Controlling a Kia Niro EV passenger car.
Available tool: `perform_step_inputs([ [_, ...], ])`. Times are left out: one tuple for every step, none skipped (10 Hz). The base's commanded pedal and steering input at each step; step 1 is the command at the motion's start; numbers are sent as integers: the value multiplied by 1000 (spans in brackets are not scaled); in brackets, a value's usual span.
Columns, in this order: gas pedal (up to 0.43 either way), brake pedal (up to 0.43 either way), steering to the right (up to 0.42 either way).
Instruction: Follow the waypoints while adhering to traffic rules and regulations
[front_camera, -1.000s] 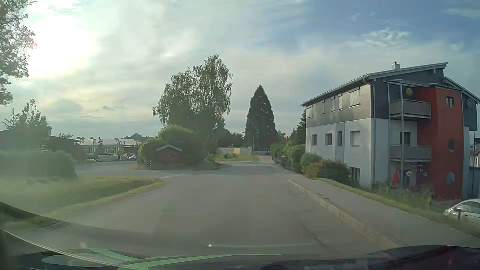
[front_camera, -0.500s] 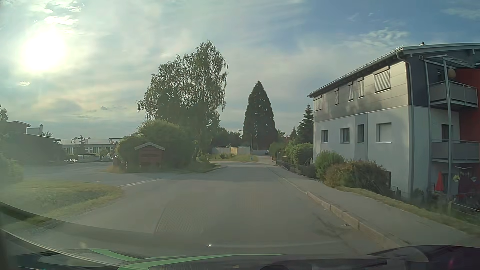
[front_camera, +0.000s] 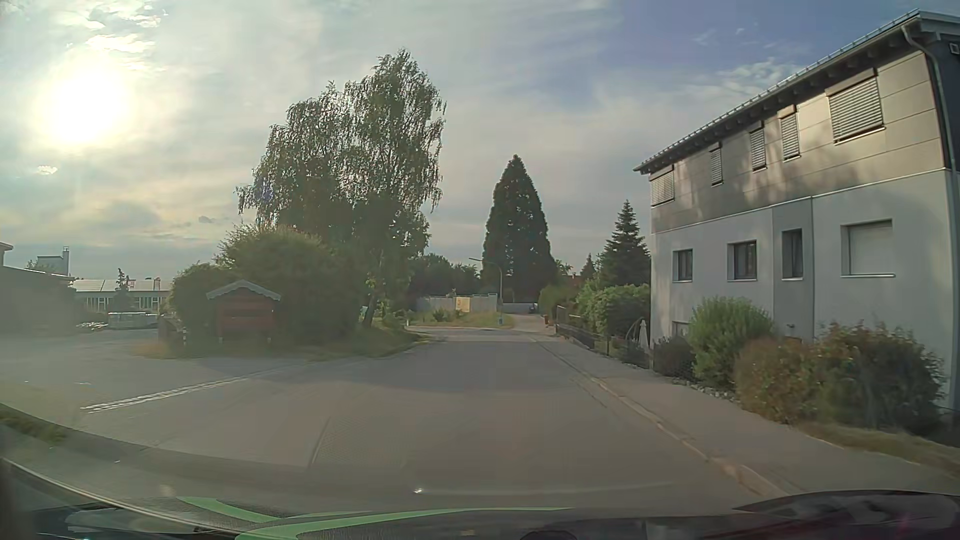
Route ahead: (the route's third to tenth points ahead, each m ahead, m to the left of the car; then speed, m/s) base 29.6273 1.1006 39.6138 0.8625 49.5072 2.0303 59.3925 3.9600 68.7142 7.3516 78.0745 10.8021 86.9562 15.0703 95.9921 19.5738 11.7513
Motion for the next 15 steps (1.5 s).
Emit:
perform_step_inputs([
  [28, 0, 10],
  [39, 0, 10],
  [39, 0, 9],
  [39, 0, 10],
  [39, 0, 9],
  [39, 0, 8],
  [39, 0, 5],
  [39, 0, 3],
  [39, 0, 3],
  [39, 0, 2],
  [39, 0, 1],
  [39, 0, 0],
  [39, 0, -2],
  [39, 0, -3],
  [39, 0, -3],
])
